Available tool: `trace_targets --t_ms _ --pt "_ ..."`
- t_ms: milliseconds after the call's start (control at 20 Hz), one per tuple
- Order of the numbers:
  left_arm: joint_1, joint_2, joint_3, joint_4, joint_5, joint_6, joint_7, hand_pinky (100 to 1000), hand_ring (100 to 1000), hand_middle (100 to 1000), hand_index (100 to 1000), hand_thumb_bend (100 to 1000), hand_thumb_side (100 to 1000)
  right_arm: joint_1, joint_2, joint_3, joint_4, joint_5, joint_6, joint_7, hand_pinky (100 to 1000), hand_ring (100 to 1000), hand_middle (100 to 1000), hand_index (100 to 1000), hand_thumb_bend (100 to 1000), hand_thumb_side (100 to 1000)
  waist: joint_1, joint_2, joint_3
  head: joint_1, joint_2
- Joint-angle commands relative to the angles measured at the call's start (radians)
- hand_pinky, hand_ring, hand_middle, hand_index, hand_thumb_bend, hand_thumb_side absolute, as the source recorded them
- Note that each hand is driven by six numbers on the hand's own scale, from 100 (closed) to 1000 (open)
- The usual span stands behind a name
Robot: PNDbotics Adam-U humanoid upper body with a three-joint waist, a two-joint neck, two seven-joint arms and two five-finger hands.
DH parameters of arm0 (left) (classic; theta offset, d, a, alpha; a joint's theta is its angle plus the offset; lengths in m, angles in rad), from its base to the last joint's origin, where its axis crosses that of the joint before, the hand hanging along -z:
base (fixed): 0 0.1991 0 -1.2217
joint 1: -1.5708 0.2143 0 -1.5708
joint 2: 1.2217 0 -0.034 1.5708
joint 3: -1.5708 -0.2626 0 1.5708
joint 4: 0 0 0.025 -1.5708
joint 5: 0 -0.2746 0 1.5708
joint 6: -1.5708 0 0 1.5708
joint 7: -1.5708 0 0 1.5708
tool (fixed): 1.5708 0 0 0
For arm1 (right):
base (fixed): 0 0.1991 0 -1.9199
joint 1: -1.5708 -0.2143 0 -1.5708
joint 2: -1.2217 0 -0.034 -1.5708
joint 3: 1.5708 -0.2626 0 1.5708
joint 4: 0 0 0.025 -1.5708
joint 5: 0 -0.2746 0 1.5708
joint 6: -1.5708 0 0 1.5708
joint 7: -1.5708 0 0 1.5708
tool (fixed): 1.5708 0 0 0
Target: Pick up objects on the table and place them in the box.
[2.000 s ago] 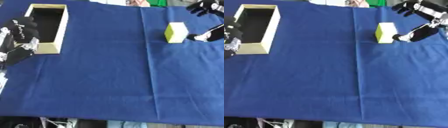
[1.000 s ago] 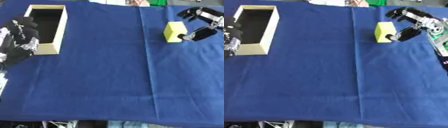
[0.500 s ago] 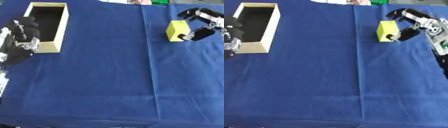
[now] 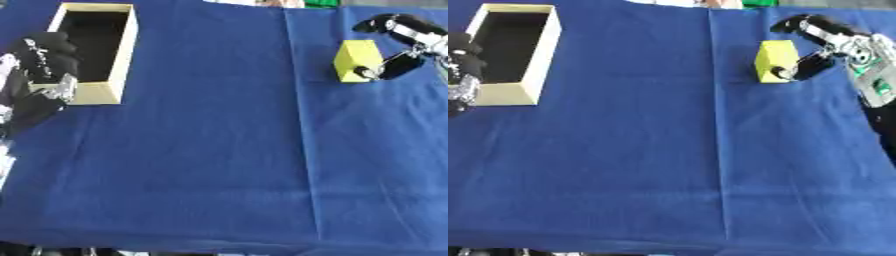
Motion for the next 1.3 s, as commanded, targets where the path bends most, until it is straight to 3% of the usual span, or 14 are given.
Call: trace_targets --t_ms 50,800,1100,1300 --pt "-0.016 0.013 0.001 -0.013 0.003 -0.001 -0.005 570 677 686 827 100 193 -0.025 -0.018 -0.014 0.003 0.036 -0.006 0.0 952 945 866 908 368 100 0.0 -0.016 0.003 -0.004 0.006" --pt "-0.018 0.011 0.0 -0.014 0.006 -0.004 -0.011 572 678 687 829 100 196 -0.029 -0.008 -0.026 0.05 0.159 -0.012 0.018 966 942 839 904 269 100 -0.004 -0.013 0.013 -0.006 0.006" --pt "-0.016 0.01 0.0 -0.014 0.008 -0.005 -0.014 573 678 688 829 100 199 -0.027 -0.006 -0.032 0.056 0.173 -0.01 0.009 929 865 672 839 196 100 -0.004 -0.012 0.014 -0.005 0.006" --pt "-0.016 0.009 0.0 -0.012 0.011 -0.004 -0.015 574 677 688 830 100 201 -0.027 -0.008 -0.036 0.049 0.18 -0.009 -0.031 901 788 500 687 155 100 -0.004 -0.012 0.012 -0.004 0.006"
